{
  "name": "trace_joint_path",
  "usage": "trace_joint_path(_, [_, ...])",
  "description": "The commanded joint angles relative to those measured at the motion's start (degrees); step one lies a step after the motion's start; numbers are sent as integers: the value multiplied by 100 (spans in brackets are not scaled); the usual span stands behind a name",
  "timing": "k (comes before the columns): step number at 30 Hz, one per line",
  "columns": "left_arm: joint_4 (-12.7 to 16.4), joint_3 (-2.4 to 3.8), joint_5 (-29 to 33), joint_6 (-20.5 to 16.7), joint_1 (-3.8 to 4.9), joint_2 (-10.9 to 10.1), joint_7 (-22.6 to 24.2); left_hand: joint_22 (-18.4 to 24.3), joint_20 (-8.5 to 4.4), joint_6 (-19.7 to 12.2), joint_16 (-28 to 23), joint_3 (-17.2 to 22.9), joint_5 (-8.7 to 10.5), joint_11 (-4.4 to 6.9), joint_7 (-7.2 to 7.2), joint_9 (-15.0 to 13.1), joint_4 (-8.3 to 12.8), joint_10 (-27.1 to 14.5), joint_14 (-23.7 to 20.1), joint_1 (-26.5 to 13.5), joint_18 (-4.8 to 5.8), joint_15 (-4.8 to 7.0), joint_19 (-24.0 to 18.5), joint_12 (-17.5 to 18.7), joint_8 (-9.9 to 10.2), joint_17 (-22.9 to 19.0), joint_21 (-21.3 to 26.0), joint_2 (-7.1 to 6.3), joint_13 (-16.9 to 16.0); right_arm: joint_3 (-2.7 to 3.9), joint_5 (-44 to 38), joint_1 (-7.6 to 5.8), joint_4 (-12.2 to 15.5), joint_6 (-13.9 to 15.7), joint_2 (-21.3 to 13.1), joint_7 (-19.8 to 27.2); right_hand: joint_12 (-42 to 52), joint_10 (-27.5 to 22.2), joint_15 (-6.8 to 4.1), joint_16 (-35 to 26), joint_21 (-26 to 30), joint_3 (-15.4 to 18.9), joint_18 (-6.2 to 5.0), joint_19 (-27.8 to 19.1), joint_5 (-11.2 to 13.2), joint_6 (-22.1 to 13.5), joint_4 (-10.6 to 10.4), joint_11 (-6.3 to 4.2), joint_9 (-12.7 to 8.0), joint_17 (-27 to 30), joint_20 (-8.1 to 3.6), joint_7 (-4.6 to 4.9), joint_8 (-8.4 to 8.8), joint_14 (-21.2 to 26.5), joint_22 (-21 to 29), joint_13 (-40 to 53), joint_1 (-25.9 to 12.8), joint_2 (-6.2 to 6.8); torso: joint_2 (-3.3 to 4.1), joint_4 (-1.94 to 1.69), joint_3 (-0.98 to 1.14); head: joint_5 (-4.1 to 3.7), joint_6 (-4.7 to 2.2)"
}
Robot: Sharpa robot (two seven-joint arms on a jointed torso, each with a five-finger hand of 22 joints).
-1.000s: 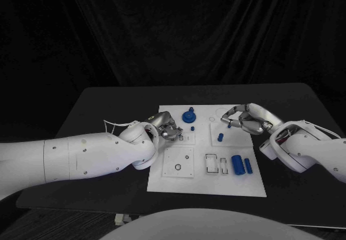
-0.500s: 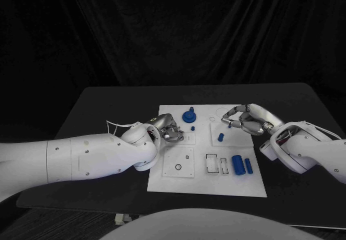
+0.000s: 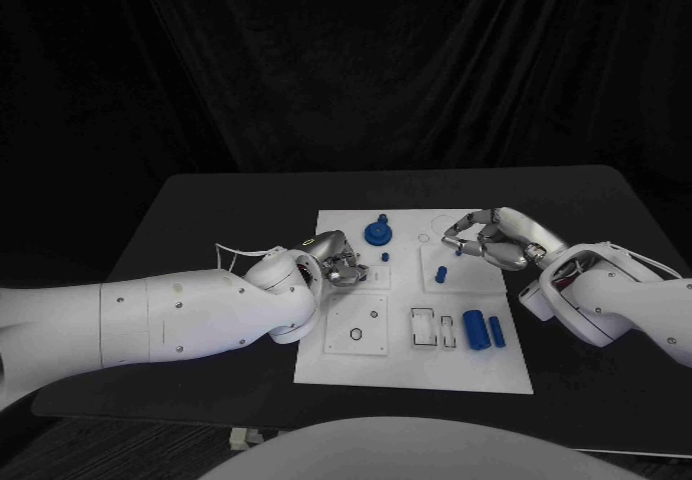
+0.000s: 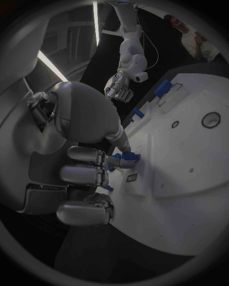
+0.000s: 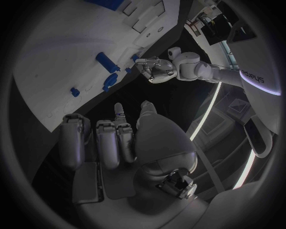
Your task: Assemble the parts on the task board
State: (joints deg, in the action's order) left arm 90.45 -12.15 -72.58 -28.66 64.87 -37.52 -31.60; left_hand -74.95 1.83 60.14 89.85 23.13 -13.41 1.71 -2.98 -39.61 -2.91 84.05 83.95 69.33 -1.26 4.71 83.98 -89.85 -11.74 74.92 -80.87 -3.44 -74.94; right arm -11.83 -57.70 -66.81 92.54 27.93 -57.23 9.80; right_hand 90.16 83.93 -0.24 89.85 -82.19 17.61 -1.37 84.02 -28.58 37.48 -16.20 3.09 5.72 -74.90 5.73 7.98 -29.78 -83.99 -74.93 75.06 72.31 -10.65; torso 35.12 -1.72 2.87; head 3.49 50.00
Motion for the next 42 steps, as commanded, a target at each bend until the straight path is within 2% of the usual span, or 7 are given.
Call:
trace_joint_path(1, [-18, -2, -10, -26, -22, 16, 105, -1169, -47, 22, 15, 26, 39, 41, 72, 10, -18, 595, 605, 39, -84, 38, 236, -15, -3, 1508, 37, 10, -1506, 3, -12, 16, 4, 79, -8, 42, -16, 607, -17, 15, 29, -2, -103, 39, -28, -36, 26, 4, -9, -1510, 18, 7, 27, -601, -1187, 1494, 43, -11, 7, -9, -4, -13, 0])
trace_joint_path(11, [-11, -2, -10, -139, -31, 26, 150, -1161, -47, 27, 15, 28, 80, 43, 76, 20, -38, 595, 605, 66, -89, 39, 228, -15, -2, 1508, 62, 15, -1506, 3, -12, 22, 2, 87, -19, 42, -16, 607, -16, 15, 29, -7, -103, 39, -31, -36, 29, 5, -10, -1510, 18, 8, 27, -601, -1187, 1494, 56, -10, 8, -2, -1, -8, 0])
trace_joint_path(24, [-8, -2, -10, -81, -38, 30, 107, -1143, -46, 0, 15, 7, 103, 30, 56, 55, -114, 595, 605, 69, -100, 34, 208, -15, 28, 1508, 121, 12, -1506, 3, -12, 39, 6, 95, -27, 42, -16, 607, -15, 15, 28, -15, -103, 41, -35, -36, 33, 6, -11, -1510, 18, 9, 27, -601, -1187, 1494, 80, -7, 5, -5, -2, -9, 0])
trace_joint_path(25, [-12, -2, -10, -79, -38, 32, 107, -1137, -40, 2, 15, -25, 163, 26, 52, 76, -177, 595, 605, 48, -103, 29, 202, -15, 39, 1508, 142, 7, -1506, 3, -12, 39, 5, 96, -27, 42, -16, 607, -15, 15, 29, -18, -103, 41, -38, -37, 36, 7, -11, -1510, 18, 9, 27, -601, -1187, 1494, 93, -4, 5, -4, -2, -9, 0])
trace_joint_path(28, [-22, -2, -10, -80, -40, 44, 111, -1136, -38, 13, 15, -76, 186, 21, 48, 98, -254, 595, 605, 27, -104, 25, 202, -15, 46, 1508, 149, 3, -1506, 3, -12, 40, 1, 93, -26, 42, -16, 607, -14, 15, 31, -21, -103, 40, -40, -38, 38, 8, -12, -1510, 18, 10, 27, -601, -1187, 1494, 105, -1, 4, -3, -1, -1, 0])
trace_joint_path(42, [-65, -2, -10, 24, -43, 66, 70, -1121, -27, -25, 15, -231, 330, 1, 22, 179, -431, 551, 605, 19, -114, 10, 189, 56, 107, 1508, 210, -29, -1445, 3, -12, 44, -2, 89, -26, 46, -16, 607, -13, 15, 37, -31, -105, 37, -54, -37, 45, 10, -13, -1510, 19, 11, 27, -601, -1185, 1494, 140, 7, 9, -6, -1, -9, 0])
